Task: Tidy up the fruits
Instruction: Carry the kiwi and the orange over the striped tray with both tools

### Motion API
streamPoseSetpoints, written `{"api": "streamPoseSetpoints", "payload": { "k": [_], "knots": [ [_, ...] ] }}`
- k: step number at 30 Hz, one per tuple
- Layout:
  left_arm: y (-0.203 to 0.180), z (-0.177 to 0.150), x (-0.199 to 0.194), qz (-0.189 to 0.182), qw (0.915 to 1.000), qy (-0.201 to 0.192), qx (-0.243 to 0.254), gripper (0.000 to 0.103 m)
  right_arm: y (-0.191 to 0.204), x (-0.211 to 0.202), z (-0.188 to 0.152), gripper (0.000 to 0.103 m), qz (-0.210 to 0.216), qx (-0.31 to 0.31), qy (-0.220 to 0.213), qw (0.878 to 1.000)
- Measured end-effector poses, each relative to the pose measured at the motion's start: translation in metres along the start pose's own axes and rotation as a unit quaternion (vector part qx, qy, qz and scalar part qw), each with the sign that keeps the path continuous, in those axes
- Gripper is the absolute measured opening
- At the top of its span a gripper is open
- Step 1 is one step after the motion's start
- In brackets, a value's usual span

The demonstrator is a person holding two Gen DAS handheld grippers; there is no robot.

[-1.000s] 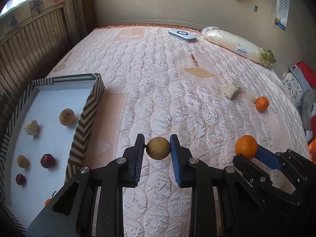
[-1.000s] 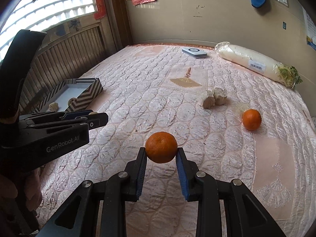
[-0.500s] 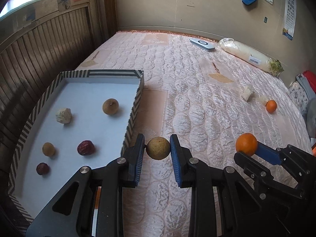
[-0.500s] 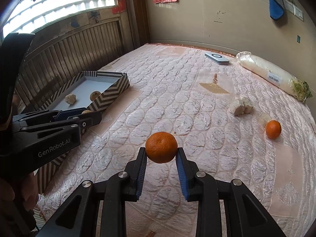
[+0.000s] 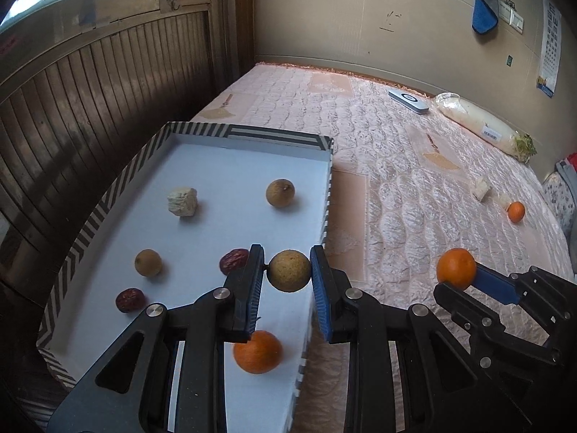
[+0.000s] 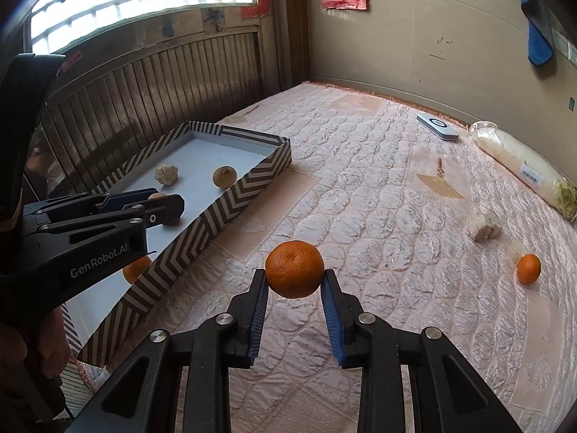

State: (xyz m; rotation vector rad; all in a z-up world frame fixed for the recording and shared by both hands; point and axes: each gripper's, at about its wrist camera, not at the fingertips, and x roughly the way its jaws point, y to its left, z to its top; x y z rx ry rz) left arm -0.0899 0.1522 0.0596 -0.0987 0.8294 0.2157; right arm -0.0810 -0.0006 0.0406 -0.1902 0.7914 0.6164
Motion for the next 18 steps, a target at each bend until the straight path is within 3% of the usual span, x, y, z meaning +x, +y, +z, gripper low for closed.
{"api": "streamPoseSetpoints", "payload": {
  "k": [18],
  "knots": [
    [0.059,-0.015,-0.006,0.026,0.9989,0.003,-0.038,0.025,0.056,0.016,0.021,0.029,0.025,-0.053,0.003,0.998]
  ]
}}
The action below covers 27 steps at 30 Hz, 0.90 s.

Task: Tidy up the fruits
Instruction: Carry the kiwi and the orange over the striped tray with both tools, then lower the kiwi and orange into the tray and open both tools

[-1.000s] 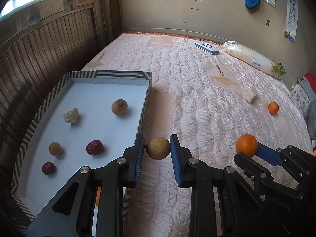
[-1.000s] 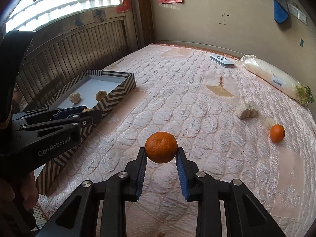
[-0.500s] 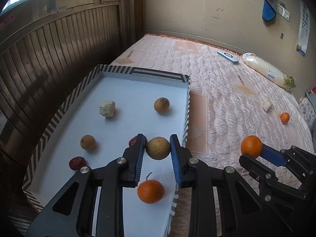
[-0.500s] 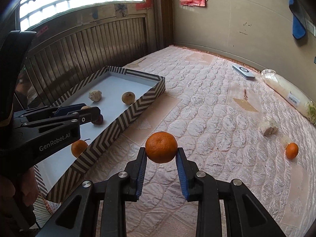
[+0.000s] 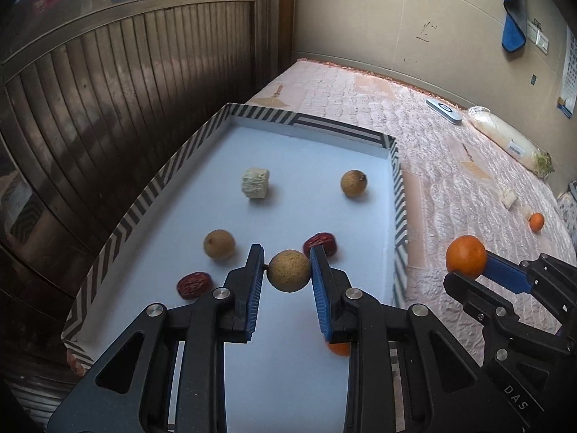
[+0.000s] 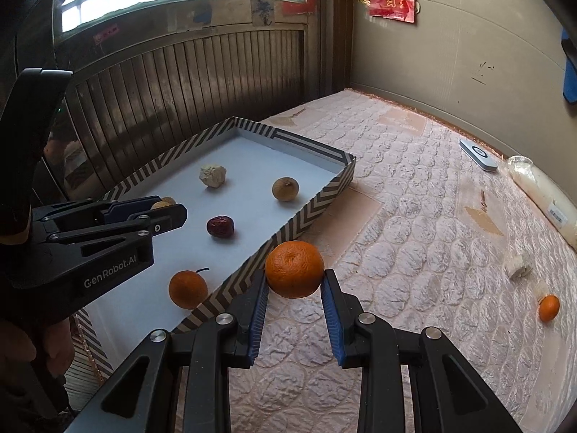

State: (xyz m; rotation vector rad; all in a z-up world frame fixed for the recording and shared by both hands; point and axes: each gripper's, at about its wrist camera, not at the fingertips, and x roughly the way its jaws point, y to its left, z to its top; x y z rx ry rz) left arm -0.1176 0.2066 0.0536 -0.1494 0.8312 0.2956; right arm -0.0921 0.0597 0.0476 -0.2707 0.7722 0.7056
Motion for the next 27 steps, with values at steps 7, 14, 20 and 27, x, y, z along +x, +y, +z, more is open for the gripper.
{"api": "streamPoseSetpoints", "payload": {
  "k": [7,14,20,27],
  "knots": [
    [0.014,-0.007,-0.001,0.005,1.0,0.003,-0.004,0.025,0.019,0.01,0.008,0.029,0.011,-0.018,0.005,1.0],
    [0.025,-0.01,0.002,0.007,0.9999,0.008,-0.01,0.025,0.031,0.017,0.016,0.029,0.018,-0.03,0.005,0.999],
    [0.029,-0.012,0.007,0.008,0.9998,0.015,-0.011,0.025,0.036,0.025,0.022,0.029,0.023,-0.033,0.01,0.999],
    [0.029,-0.015,0.011,0.007,0.9997,0.021,-0.01,0.026,0.037,0.037,0.03,0.029,0.026,-0.035,0.014,0.999]
  ]
}}
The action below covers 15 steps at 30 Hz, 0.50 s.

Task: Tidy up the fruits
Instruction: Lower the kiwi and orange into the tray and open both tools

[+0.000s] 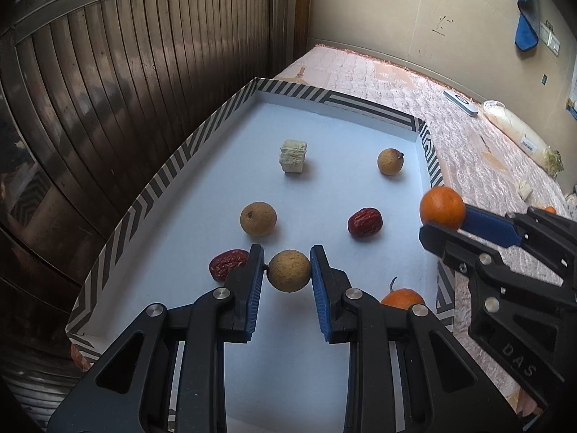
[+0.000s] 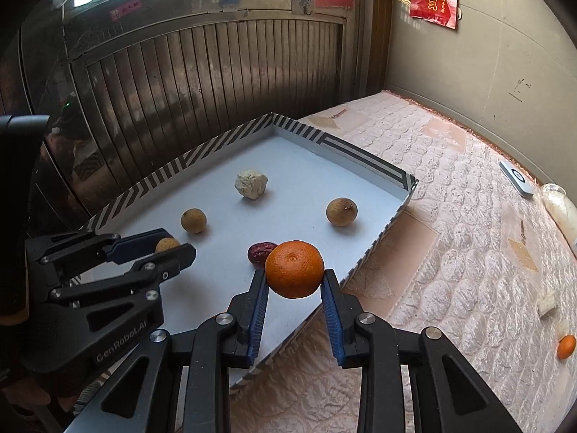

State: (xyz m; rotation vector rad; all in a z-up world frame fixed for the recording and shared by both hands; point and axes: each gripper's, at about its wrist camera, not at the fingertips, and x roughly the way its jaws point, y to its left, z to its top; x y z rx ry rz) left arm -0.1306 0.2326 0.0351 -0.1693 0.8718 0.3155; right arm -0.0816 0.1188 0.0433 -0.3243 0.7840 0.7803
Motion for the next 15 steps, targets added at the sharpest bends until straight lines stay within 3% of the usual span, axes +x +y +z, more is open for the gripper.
{"api": "streamPoseSetpoints", "payload": {
  "k": [15],
  "knots": [
    [-0.002,-0.001,0.012,-0.001,0.9999,0.015,0.005,0.026,-0.005,0.029,0.023,0.029,0.016,0.0,0.007,1.0]
  ]
}}
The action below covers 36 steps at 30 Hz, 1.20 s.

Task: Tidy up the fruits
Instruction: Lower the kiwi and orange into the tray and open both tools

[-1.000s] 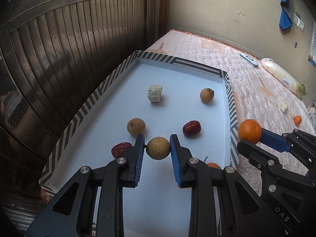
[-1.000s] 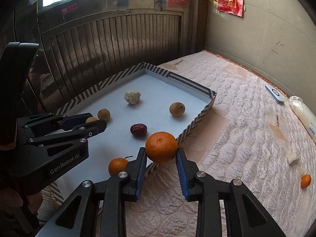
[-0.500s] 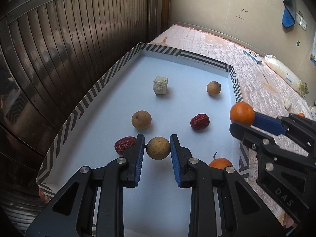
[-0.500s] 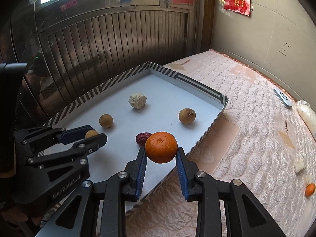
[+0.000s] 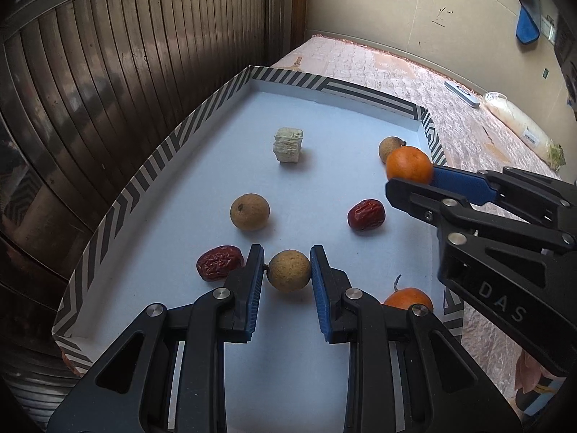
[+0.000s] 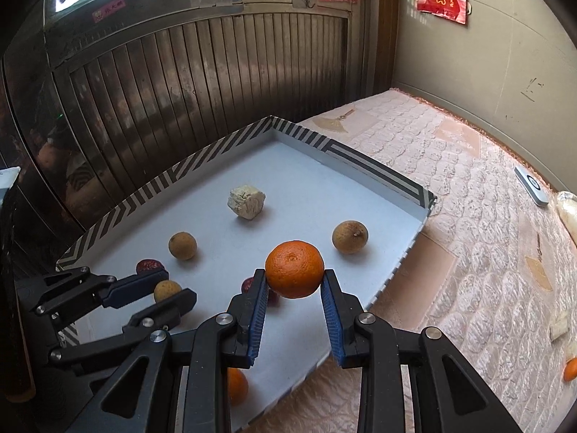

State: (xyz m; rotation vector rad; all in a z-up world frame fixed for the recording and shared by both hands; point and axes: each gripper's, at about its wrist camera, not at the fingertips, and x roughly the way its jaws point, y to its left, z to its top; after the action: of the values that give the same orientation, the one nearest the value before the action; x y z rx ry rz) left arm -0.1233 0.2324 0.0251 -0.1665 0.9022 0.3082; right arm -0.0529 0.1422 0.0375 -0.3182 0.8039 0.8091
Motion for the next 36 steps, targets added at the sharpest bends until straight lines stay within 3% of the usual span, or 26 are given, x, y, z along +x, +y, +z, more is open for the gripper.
{"api": "streamPoseSetpoints", "payload": {
  "k": [23,28,36],
  "knots": [
    [0.002,0.003,0.008,0.006,0.9999,0.009,-0.002,0.026,0.006,0.057,0.021,0.029,0.032,0.009,0.034,0.999],
    [0.002,0.003,0.009,0.007,0.9999,0.01,-0.005,0.026,0.009,0.057,0.021,0.035,0.038,0.01,0.03,0.999],
    [-0.002,0.0,0.001,0.018,0.9998,-0.001,-0.002,0.029,0.002,0.029,0.016,0.035,0.027,0.025,0.001,0.999]
  ]
}}
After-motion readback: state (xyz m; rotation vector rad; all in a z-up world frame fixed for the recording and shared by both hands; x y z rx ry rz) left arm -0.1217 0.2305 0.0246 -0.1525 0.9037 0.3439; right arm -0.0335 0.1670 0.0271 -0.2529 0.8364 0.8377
